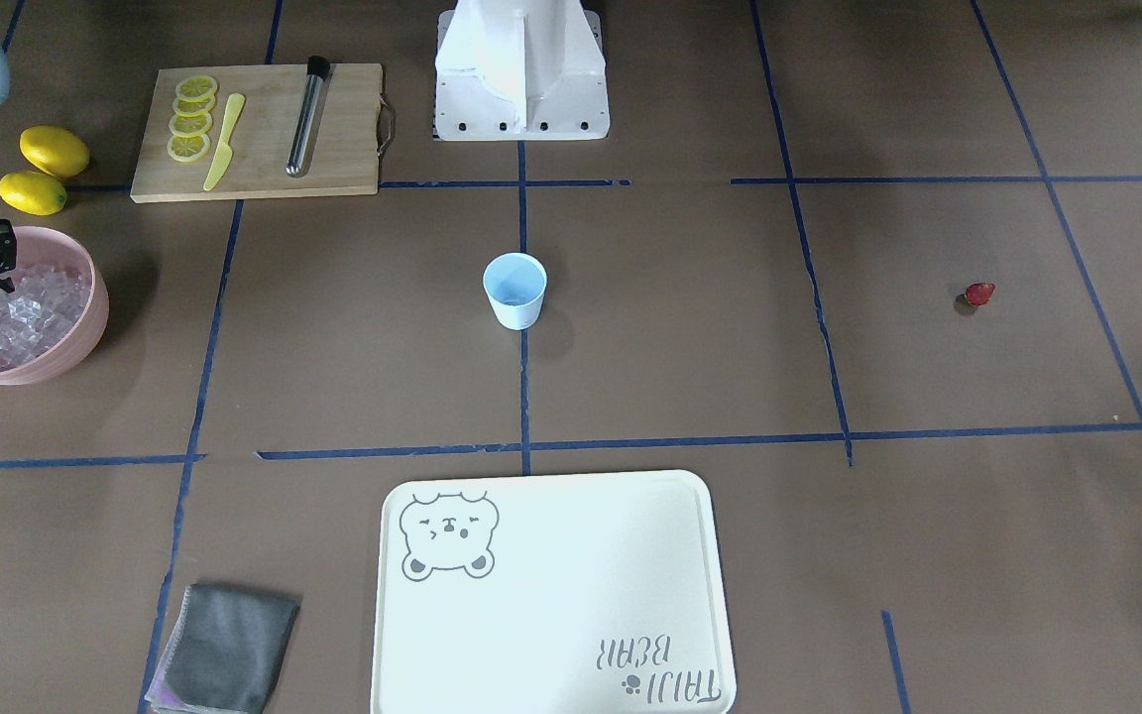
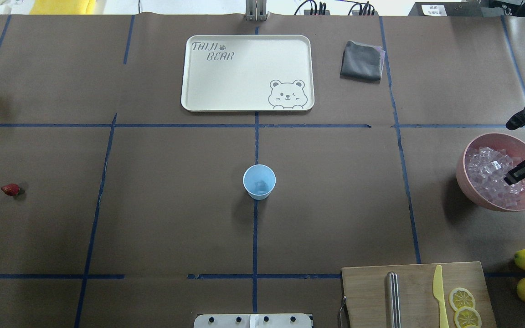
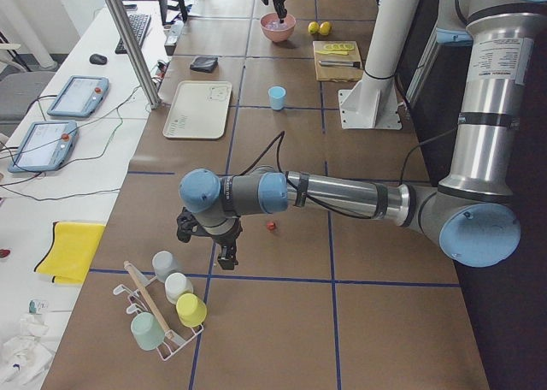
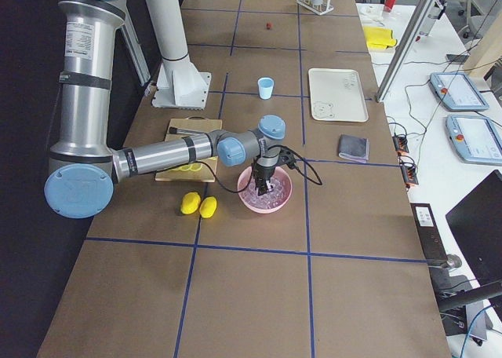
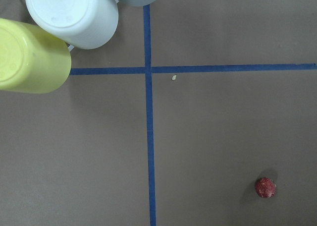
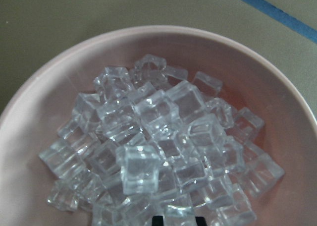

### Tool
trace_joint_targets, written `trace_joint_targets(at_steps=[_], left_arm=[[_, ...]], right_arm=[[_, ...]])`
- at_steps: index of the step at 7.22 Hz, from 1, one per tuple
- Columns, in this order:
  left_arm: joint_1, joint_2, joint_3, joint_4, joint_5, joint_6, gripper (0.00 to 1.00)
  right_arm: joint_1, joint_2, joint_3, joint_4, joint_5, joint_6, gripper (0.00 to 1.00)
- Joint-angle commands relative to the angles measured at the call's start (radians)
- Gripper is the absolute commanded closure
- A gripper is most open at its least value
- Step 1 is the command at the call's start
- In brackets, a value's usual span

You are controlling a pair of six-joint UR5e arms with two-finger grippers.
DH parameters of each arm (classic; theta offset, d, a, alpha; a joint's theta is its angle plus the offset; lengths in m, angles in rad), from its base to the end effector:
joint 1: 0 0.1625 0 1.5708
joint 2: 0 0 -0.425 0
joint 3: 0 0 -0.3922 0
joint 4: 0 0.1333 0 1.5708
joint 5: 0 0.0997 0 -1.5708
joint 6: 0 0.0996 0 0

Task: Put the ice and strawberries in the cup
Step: 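Lower the right gripper into the ice and grasp another cube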

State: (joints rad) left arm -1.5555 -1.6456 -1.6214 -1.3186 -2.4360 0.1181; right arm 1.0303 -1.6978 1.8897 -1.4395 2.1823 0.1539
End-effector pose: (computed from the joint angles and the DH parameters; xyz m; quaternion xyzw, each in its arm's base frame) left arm -0.0497 -0.5124 0.6139 -0.0359 0.4208 0.0339 0.9058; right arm -0.1671 -0.4264 0.5549 0.0432 -0.3316 -0.2283 0.9144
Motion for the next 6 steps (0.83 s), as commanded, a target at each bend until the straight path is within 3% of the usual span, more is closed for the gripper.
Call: trace_joint_targets(at_steps=[1, 2, 4, 6], left_arm=[[0.0, 0.001, 0.0, -0.001, 0.0, 0.0, 0.0], [0.0, 0.001, -0.001, -0.001, 0.0, 0.0, 0.0], [0.0, 0.013, -0.008, -0.001, -0.002, 0.0, 0.0], [0.0, 0.013, -0.014, -0.001, 0.0, 0.0, 0.0]], right_arm=[[0.034, -0.032, 0.136, -0.097, 0.01, 0.0, 1.0], [0.052, -0.029, 0.213, -0.177, 0.01, 0.0, 1.0], [0.073, 0.018, 0.281, -0.263, 0.014, 0.006, 1.0], [0.071, 0.195, 0.266, -0.37, 0.087, 0.059, 1.0]])
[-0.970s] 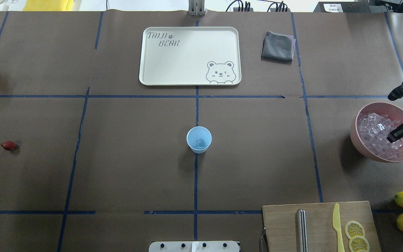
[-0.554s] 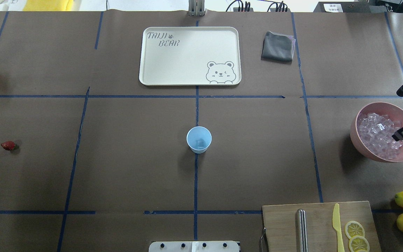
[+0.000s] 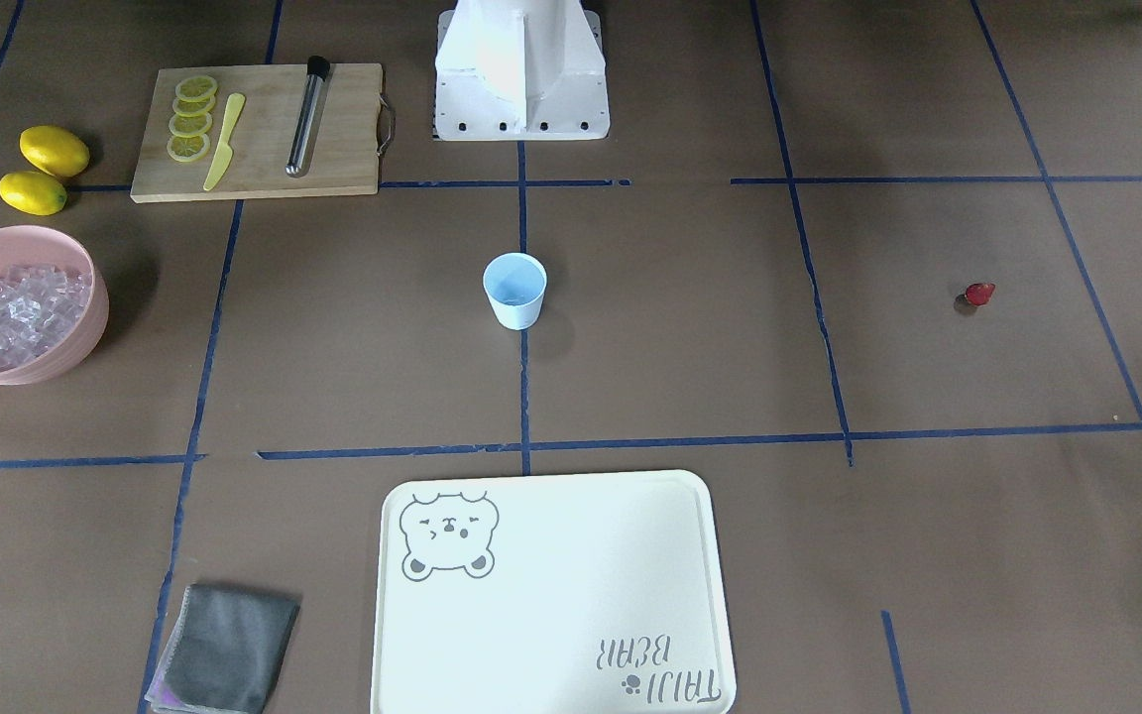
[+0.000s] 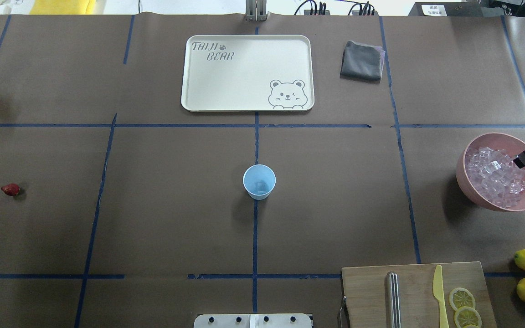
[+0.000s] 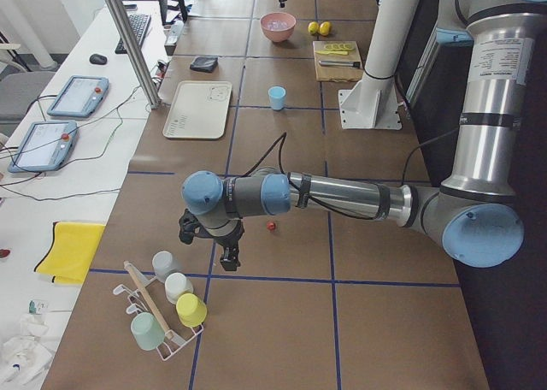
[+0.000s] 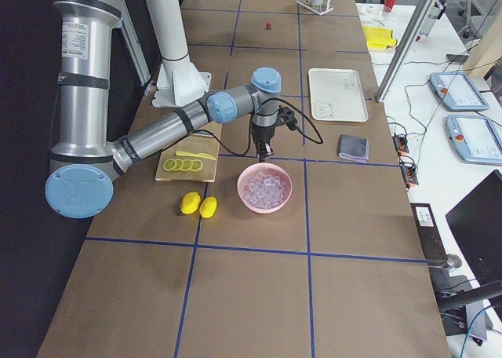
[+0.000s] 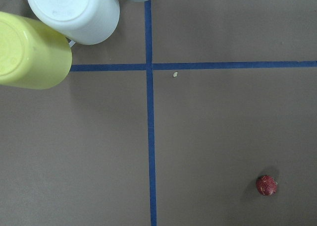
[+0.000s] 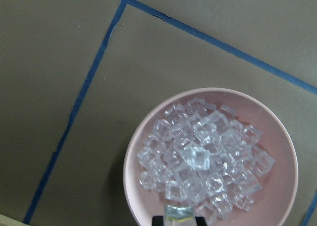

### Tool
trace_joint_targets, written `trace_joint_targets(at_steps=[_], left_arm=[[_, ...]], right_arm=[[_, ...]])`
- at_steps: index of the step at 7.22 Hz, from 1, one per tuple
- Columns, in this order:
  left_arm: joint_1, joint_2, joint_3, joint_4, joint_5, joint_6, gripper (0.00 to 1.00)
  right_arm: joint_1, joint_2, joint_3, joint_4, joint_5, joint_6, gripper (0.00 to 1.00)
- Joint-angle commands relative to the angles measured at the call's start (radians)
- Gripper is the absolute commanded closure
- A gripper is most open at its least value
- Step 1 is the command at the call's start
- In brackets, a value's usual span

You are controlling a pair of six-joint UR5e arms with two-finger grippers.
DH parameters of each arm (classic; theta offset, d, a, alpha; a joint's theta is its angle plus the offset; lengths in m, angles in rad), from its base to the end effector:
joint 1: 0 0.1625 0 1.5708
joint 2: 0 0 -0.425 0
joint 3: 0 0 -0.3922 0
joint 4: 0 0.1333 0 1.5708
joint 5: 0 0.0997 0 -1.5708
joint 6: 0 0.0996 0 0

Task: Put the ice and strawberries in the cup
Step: 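Carry the ice cube with the right gripper over the blue cup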

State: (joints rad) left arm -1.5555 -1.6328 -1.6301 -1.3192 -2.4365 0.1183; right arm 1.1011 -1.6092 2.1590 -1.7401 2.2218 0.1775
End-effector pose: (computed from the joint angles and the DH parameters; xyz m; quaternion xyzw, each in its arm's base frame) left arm -0.0497 -0.5069 0.6162 -0.0375 0.4211 0.0332 0.9057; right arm -0.1341 -0.4254 0.4188 0.0700 -0.3547 -0.1953 0.9117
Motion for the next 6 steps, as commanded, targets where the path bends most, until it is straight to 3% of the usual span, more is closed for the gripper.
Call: trace_joint_targets(at_steps=[1, 4, 6], left_arm=[[0.0, 0.001, -0.011, 0.0, 0.001, 0.0, 0.0], [0.0, 0.001, -0.022, 0.002, 0.002, -0.002, 0.0], [0.0, 0.001, -0.024, 0.003, 0.002, -0.002, 0.0]], right_arm=[[-0.032, 0.226, -0.008, -0.122, 0.061, 0.147, 1.0], [-0.217, 0.568, -0.146, -0.144, 0.052, 0.531, 1.0], [-0.318, 0.695, -0.25, -0.09, 0.001, 0.716, 1.0]])
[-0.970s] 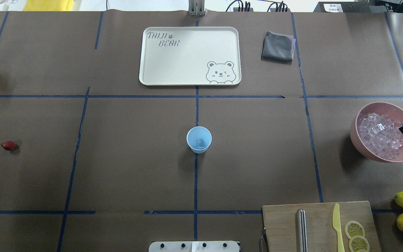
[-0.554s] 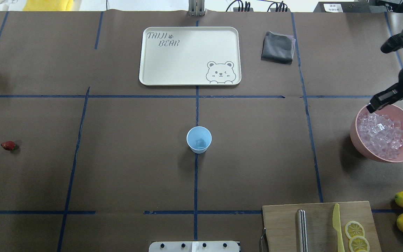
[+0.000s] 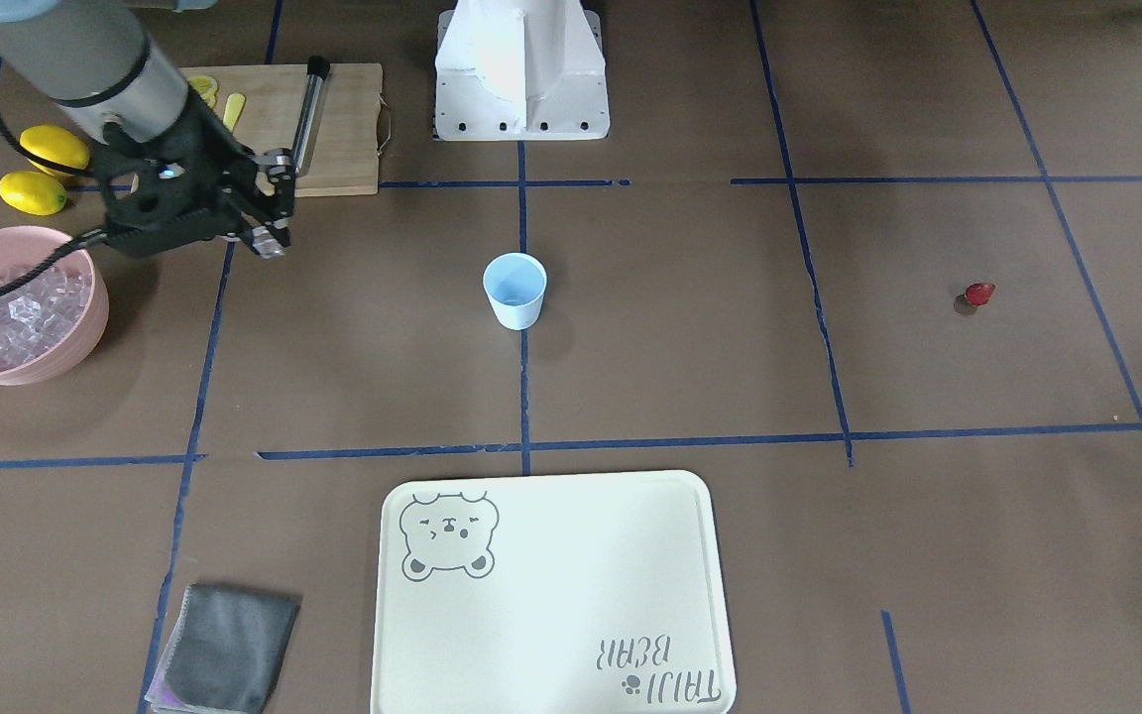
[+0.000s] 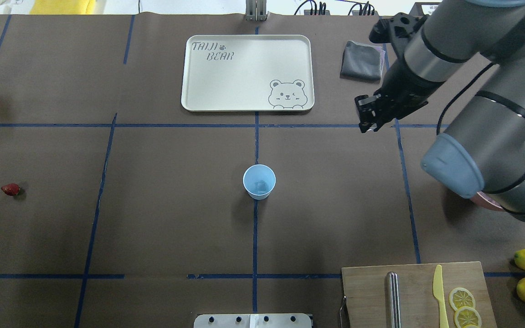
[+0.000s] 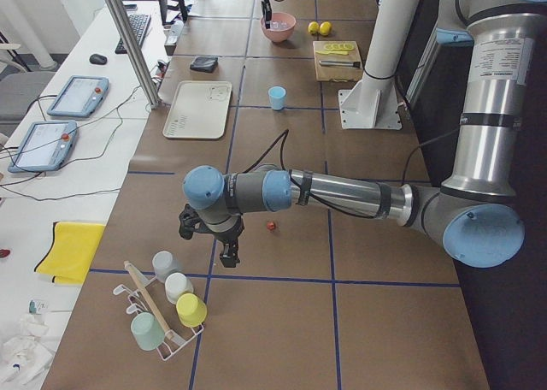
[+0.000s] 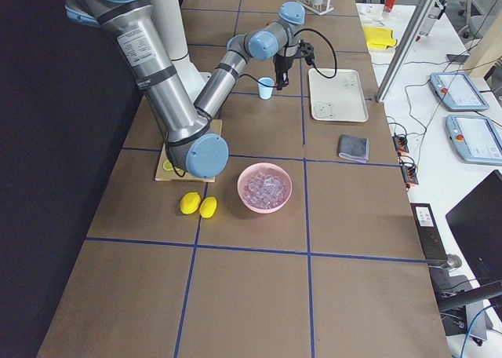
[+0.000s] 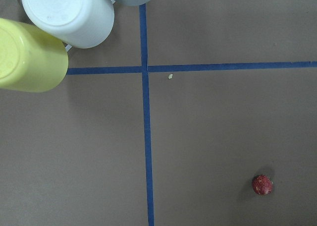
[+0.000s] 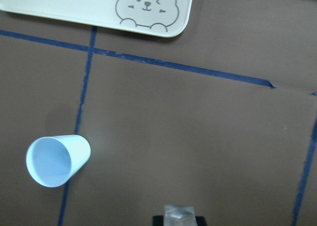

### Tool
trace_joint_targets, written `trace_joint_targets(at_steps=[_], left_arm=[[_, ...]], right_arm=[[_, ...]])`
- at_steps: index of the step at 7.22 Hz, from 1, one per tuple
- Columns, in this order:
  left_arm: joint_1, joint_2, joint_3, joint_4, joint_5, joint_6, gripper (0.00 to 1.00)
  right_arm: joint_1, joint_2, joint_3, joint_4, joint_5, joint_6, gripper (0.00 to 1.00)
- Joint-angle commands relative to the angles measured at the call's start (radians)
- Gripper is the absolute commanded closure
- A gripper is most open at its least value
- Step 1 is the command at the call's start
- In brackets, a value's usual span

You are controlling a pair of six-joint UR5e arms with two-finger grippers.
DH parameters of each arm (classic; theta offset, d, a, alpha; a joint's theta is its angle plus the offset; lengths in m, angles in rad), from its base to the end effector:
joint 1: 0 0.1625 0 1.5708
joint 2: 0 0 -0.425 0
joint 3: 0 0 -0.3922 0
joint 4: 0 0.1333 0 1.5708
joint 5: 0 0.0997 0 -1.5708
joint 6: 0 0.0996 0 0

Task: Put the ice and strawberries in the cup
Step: 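Carry the ice cube with the right gripper over the blue cup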

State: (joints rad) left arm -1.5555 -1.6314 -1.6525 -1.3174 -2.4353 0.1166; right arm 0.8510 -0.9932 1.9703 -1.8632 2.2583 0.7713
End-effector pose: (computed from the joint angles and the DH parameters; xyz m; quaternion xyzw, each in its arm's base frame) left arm -0.0498 -0.5067 0.6064 -0.0292 0.4203 0.0365 0.9062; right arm -0.3279 -0.4804 0.1900 0.0169 -0.4476 -0.0903 0.8895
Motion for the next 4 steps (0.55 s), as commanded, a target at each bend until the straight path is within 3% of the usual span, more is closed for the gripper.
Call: trace_joint_targets(at_steps=[1, 4], left_arm=[[0.0, 0.001, 0.0, 0.001, 0.001, 0.0, 0.0], [0.0, 0.001, 0.0, 0.001, -0.001, 0.0, 0.0]], right_arm=[[-0.11, 0.155, -0.156, 0.108, -0.083, 0.208, 1.0], [-0.233, 0.267, -0.338, 0.157, -0.21, 0.279, 1.0]])
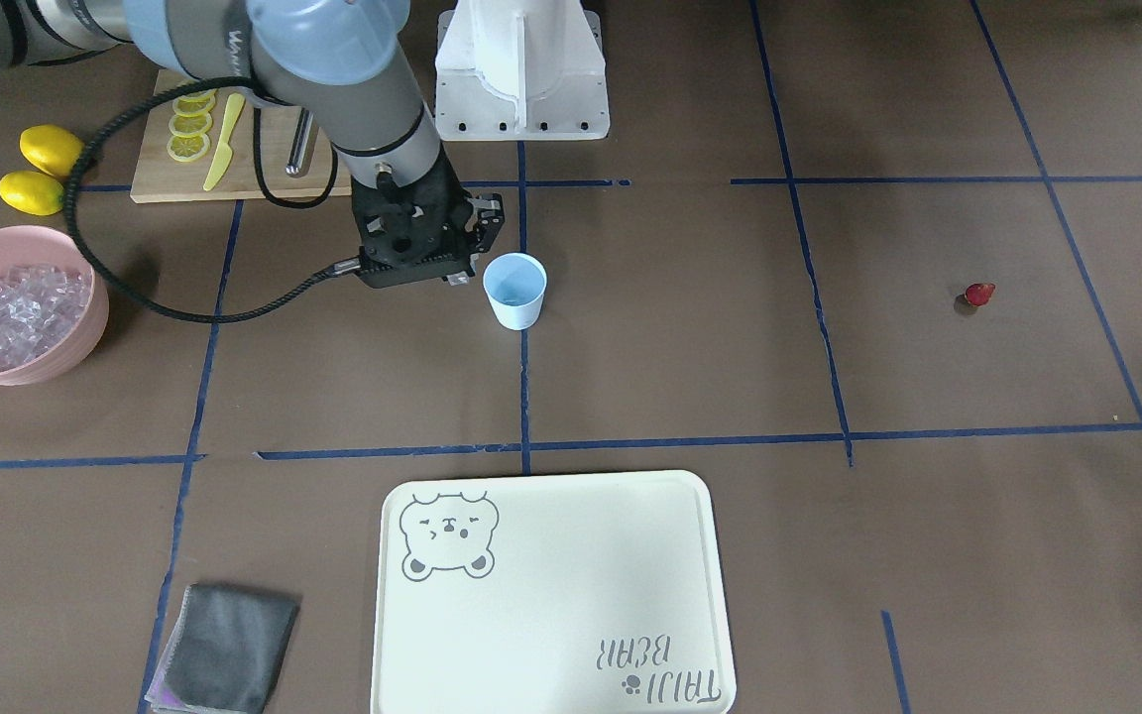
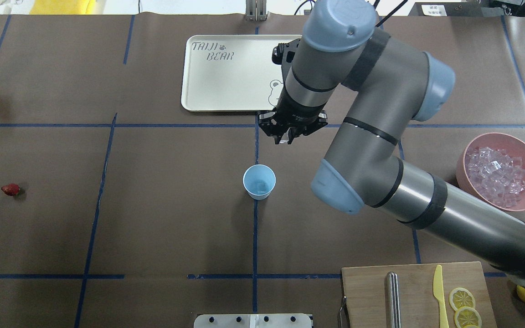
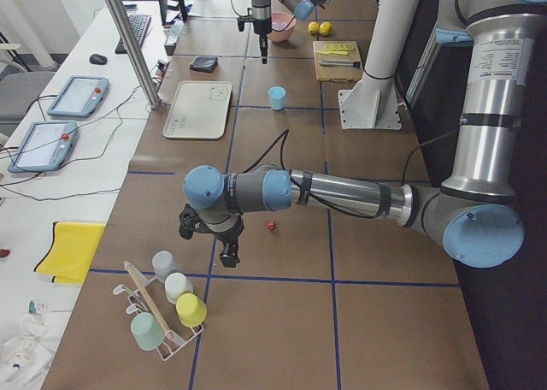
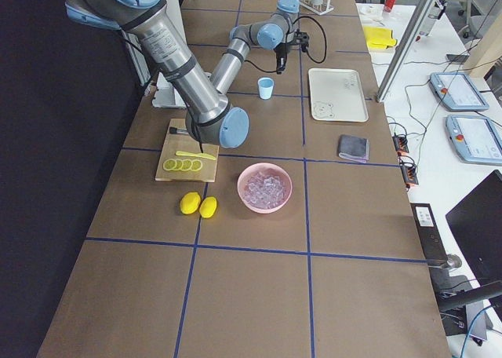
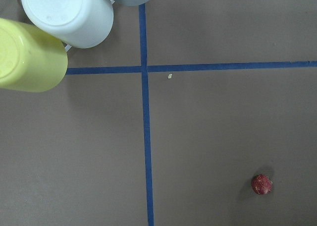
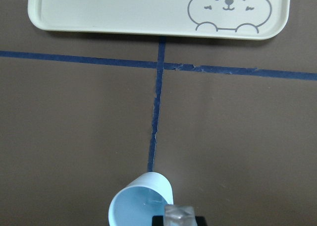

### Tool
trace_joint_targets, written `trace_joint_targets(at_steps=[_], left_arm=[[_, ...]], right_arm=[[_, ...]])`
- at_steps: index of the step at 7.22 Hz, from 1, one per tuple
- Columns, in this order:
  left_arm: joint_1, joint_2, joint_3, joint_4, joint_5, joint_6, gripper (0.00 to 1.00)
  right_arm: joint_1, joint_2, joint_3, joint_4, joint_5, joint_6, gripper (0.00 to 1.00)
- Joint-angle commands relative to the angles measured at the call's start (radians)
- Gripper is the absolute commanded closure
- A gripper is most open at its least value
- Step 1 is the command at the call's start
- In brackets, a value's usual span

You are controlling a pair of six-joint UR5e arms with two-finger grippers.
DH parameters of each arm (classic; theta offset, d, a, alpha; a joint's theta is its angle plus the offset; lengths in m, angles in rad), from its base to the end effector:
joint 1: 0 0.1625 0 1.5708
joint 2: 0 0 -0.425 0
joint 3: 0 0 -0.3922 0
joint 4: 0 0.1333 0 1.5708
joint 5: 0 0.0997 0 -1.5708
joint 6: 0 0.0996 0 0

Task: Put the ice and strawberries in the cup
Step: 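Carry the ice cube with the right gripper over the blue cup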

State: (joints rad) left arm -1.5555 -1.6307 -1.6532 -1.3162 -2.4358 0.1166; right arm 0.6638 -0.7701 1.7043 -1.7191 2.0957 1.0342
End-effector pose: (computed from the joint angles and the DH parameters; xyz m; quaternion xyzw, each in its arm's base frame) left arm -0.0498 -0.5063 0.6065 -0.0297 0.4205 0.0363 0.9061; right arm -0.4761 -0.4783 0.1334 0.0111 -0.4405 -0.0424 0.8967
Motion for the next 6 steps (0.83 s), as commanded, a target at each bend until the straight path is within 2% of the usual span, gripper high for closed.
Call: trace_joint_targets(at_steps=[1, 6], left_arm=[[0.0, 0.0, 0.001, 0.002, 0.0, 0.0, 0.0], [0.0, 0.0, 0.0, 0.0, 0.0, -0.012, 0.0]], right_arm=[[-0.062, 0.058, -0.092, 0.013, -0.055, 0.018, 1.0], [-0.127, 0.052, -0.115, 0.013, -0.098, 0.046, 1.0]])
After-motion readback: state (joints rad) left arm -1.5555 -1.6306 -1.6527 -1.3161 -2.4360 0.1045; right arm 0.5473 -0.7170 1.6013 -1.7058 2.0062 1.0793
